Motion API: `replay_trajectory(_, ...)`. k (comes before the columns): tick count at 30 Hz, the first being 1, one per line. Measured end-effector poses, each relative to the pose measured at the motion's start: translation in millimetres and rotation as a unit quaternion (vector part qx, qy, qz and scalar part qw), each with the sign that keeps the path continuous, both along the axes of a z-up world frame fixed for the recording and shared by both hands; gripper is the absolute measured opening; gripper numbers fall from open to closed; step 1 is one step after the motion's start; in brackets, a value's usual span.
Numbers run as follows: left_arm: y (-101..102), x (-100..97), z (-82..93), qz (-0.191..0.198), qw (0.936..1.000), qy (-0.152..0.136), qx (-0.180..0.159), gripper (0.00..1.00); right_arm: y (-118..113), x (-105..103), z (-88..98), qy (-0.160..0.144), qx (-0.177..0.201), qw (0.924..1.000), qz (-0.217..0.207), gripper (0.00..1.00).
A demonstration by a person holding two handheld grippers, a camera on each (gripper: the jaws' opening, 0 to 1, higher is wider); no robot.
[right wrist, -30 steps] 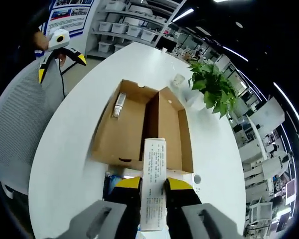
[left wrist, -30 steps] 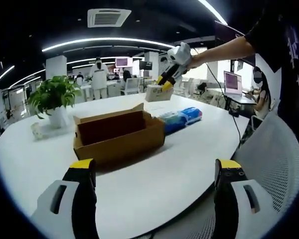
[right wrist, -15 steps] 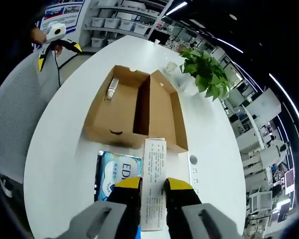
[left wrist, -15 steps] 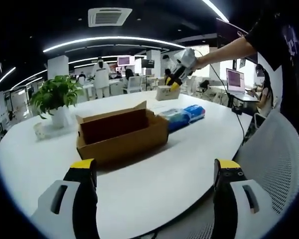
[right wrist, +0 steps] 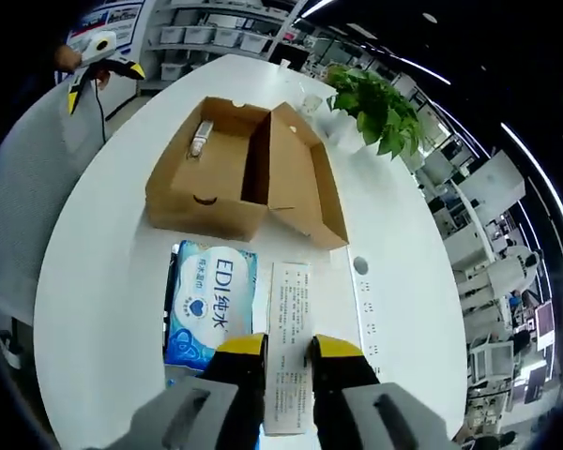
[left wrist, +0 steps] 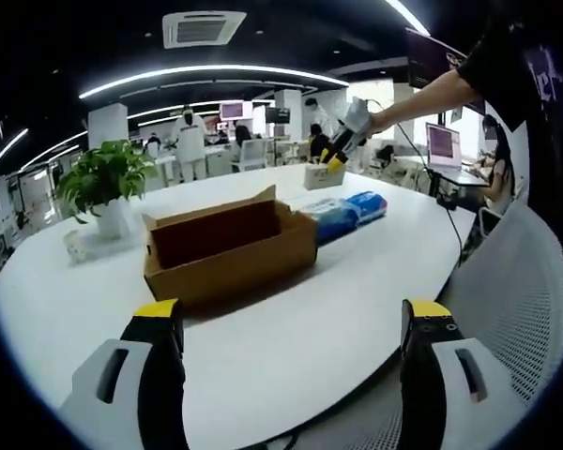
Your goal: Operate the shoe box by opening the lid, removing the specified soft item, and placing it in the target area until the item is outside and the box remains undamaged.
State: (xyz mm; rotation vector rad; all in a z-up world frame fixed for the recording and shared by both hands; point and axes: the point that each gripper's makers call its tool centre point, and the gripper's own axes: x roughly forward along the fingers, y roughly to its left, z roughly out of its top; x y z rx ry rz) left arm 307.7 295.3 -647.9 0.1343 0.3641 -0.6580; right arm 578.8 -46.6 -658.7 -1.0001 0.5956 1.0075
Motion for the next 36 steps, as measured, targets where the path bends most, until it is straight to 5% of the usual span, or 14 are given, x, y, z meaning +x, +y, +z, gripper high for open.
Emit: replay_trajectory(36, 9.7, 0.3, -9.4, 0.024, 0.9993, 0.029, 0.004, 0.88, -74.4, 13.3, -81.9, 0.042, -0.074, 0.9962, -0.021, 0.14)
